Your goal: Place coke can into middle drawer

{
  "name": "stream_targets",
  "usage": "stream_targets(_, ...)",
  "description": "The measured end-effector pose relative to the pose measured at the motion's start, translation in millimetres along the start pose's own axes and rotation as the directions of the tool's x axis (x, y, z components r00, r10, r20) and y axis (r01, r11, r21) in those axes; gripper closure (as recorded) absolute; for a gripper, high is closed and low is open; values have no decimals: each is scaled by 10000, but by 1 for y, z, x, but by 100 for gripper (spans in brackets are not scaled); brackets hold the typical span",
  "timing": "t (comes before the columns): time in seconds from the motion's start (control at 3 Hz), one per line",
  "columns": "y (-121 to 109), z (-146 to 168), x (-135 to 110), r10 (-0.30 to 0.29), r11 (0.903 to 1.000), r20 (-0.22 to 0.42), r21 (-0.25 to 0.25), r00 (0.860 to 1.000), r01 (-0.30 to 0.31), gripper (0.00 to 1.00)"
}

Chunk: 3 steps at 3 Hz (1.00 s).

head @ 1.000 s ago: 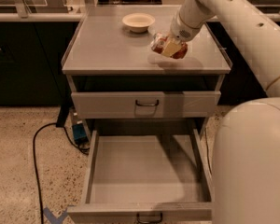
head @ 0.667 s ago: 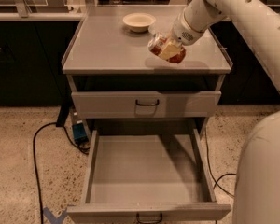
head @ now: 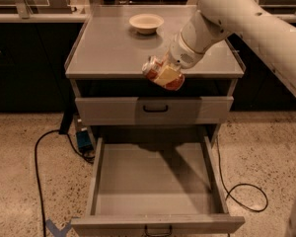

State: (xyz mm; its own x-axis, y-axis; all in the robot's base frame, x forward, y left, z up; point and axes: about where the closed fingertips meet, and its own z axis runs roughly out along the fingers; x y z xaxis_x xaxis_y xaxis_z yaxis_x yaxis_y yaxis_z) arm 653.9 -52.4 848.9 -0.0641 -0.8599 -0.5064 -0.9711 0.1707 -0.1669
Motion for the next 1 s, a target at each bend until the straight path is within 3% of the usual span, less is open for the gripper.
stream_targets(0.33,35,5,4,-366,9987,-786,-379,9962,337,100)
stream_targets(0.67,35,5,4,-366,9987,-787,-384,9962,336,100)
stream_targets(1.0,59,16,14,115,9958,-548,-896,9984,-164,100)
